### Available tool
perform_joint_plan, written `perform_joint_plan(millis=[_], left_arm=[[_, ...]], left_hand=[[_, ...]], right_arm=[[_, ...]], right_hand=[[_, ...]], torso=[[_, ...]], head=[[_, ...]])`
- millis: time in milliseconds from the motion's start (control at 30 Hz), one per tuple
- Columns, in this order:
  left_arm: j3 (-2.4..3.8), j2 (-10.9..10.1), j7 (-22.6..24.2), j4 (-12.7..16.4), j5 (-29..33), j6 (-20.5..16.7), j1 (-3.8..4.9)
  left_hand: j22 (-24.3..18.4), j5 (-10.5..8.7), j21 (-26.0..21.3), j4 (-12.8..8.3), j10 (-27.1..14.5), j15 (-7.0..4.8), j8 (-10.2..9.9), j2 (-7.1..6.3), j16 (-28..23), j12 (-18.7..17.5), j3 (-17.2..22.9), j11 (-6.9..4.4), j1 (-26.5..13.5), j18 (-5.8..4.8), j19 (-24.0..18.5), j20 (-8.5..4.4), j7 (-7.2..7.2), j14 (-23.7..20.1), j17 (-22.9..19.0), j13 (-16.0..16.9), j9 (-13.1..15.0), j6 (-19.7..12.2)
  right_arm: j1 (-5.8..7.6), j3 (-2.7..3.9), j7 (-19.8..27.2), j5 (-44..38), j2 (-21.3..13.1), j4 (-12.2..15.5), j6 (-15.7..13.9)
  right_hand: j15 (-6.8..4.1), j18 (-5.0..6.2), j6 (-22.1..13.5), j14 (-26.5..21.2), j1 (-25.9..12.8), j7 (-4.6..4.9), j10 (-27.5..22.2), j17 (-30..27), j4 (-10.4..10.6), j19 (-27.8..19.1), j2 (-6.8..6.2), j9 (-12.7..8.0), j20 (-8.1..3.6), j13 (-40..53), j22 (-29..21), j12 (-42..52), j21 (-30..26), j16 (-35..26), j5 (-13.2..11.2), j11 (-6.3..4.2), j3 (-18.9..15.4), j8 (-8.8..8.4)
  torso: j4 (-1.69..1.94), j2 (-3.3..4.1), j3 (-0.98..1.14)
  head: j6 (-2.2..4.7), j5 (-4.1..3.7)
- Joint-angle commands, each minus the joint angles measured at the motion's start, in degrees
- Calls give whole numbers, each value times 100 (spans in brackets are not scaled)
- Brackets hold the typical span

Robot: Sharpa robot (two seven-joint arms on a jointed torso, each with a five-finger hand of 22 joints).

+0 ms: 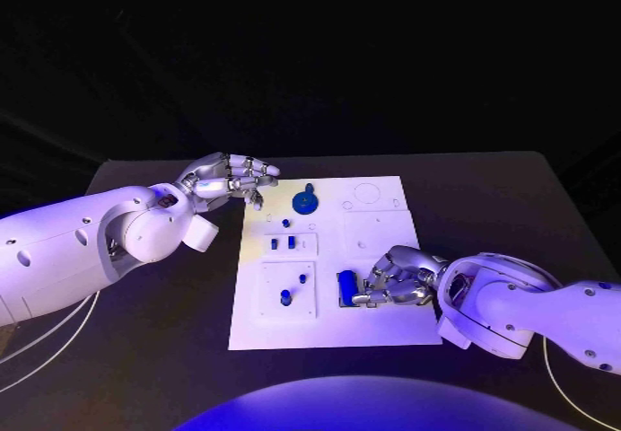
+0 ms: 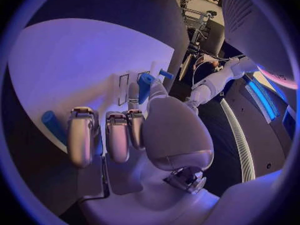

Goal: Assemble the parts on the task board

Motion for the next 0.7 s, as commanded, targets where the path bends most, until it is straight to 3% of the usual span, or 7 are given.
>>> perform_joint_plan(millis=[33,300,567,700], left_arm=[[0,1,19,13,-2,93,0],[-3,4,18,12,-2,99,-1],[-4,-2,14,11,-2,95,-1],[-4,-5,14,14,-2,96,-1]], left_hand=[[-5,32,-18,-7,-23,31,23,17,-22,29,20,4,-56,84,18,23,13,3,-8,-5,6,-41],[-5,32,-18,-7,-23,31,23,17,-22,29,20,4,-56,84,18,23,13,3,-8,-5,6,-41],[-7,33,-20,-4,-27,32,27,22,-21,31,24,3,-61,84,17,24,12,2,-8,-6,7,-43],[-7,33,-20,-4,-27,32,27,22,-21,31,24,3,-61,84,17,24,12,2,-8,-6,7,-43]], right_arm=[[-5,0,-25,39,-36,-8,39],[-5,-1,-9,85,-37,-23,87],[-5,-1,75,106,-30,-16,230],[-5,-1,123,111,-29,-3,258]], right_hand=[[-57,-96,-16,522,-2,-26,340,1126,-9,345,77,6,-47,1002,1287,-19,33,26,24,-42,35,35],[-59,-96,-17,522,41,-34,341,1126,-29,345,89,9,-49,1005,1287,-17,32,26,23,-49,44,38],[-51,-95,-17,521,-13,-13,341,1124,-8,342,-206,26,-46,1006,1284,-25,23,24,2,-33,-188,55],[-48,-94,-12,521,-77,-12,342,1125,-3,341,-280,32,-42,1009,1284,-25,19,24,5,-31,-255,62]], torso=[[-6,0,-1],[2,6,4],[-4,11,-1],[-1,9,2]], head=[[12,-5],[20,-14],[19,-6],[13,-4]])
